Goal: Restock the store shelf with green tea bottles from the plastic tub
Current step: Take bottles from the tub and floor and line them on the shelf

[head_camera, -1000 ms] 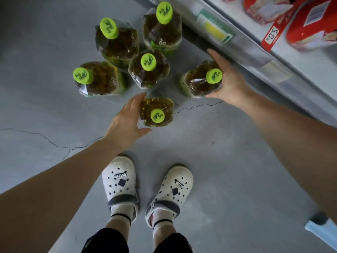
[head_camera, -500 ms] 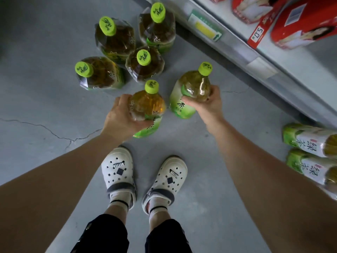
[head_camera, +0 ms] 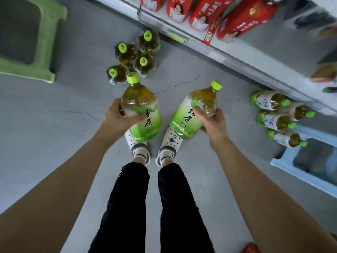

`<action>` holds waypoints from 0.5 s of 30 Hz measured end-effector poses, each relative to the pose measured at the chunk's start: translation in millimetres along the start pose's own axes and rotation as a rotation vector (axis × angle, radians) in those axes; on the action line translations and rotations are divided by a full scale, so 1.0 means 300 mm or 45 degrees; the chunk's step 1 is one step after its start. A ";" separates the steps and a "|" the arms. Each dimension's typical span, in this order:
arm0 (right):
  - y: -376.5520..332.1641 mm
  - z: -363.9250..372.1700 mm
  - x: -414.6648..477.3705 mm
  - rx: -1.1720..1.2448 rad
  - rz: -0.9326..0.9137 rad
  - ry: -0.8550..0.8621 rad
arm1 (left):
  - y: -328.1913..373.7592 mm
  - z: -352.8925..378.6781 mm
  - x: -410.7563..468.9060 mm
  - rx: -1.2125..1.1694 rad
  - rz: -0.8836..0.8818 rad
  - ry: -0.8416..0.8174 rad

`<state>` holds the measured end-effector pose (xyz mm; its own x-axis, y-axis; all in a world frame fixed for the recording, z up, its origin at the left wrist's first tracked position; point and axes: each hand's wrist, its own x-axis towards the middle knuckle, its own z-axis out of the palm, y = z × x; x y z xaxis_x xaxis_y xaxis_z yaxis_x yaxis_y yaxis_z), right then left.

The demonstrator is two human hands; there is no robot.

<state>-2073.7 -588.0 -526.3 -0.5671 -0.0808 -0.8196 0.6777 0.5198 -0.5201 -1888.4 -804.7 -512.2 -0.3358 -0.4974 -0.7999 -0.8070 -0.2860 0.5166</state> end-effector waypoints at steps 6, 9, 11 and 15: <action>-0.226 -0.094 -0.364 -0.030 -0.166 -0.012 | 0.276 -0.104 -0.281 0.078 0.170 -0.095; -0.348 -0.141 -0.559 0.024 -0.268 -0.009 | 0.420 -0.167 -0.424 0.127 0.269 -0.116; -0.421 -0.175 -0.683 0.060 -0.325 -0.007 | 0.516 -0.210 -0.519 0.153 0.324 -0.117; -0.534 -0.235 -0.898 0.186 -0.416 0.030 | 0.691 -0.290 -0.697 0.187 0.467 -0.114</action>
<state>-2062.5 -589.5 -205.4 -0.7745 -0.2022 -0.5994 0.5175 0.3425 -0.7842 -1943.1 -831.2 -211.3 -0.6503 -0.4696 -0.5972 -0.6844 0.0208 0.7288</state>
